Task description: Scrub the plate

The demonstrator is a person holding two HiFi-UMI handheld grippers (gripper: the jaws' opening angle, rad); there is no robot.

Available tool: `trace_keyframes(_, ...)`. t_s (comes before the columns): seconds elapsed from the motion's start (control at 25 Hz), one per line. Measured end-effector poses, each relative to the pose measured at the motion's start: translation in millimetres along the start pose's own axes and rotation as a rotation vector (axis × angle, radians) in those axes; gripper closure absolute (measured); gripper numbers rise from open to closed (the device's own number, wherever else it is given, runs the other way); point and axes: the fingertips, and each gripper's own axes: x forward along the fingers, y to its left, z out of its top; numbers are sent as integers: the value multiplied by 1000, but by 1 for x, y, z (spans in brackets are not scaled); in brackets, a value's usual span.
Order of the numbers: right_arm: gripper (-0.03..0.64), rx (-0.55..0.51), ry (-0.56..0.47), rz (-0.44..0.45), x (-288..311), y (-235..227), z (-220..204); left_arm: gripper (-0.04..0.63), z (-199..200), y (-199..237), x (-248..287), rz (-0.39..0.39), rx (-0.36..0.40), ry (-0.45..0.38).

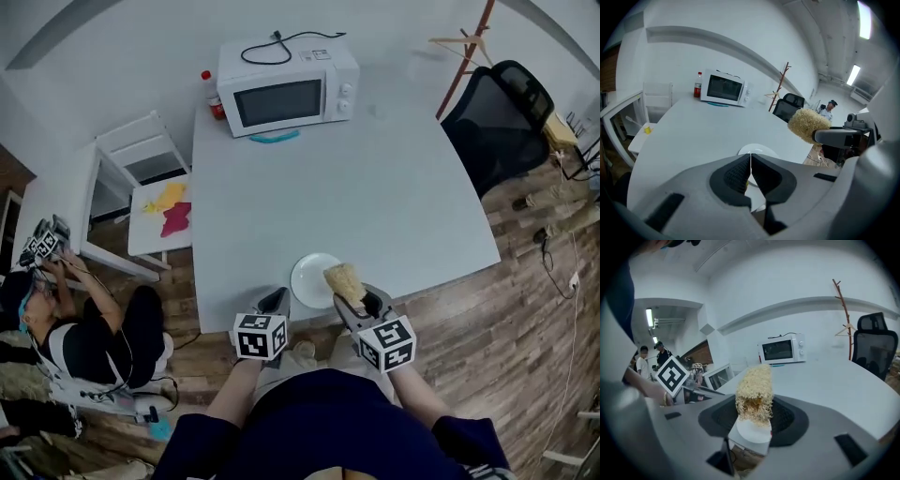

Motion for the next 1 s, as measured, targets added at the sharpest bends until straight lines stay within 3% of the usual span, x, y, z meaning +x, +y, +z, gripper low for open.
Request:
trace_keyframes(0.32,437,-98,61,137,31,-10,3,575,-7,8,19,95,-78,-2)
trace_keyframes(0.6,437,-116,107,217,47,-18,-4,574,-25,17,34,125,-217,29)
trace_keyframes(0.64,437,-119,113,227,49,-19,-5,562,-27,17,38,122,-235,36)
trace_keyframes(0.72,437,-122,125,243,53,-21,-8,469,-31,17,44,116,-260,54)
trace_keyframes(1.0,437,-132,163,286,63,-24,-14,463,-48,23,61,131,-314,123)
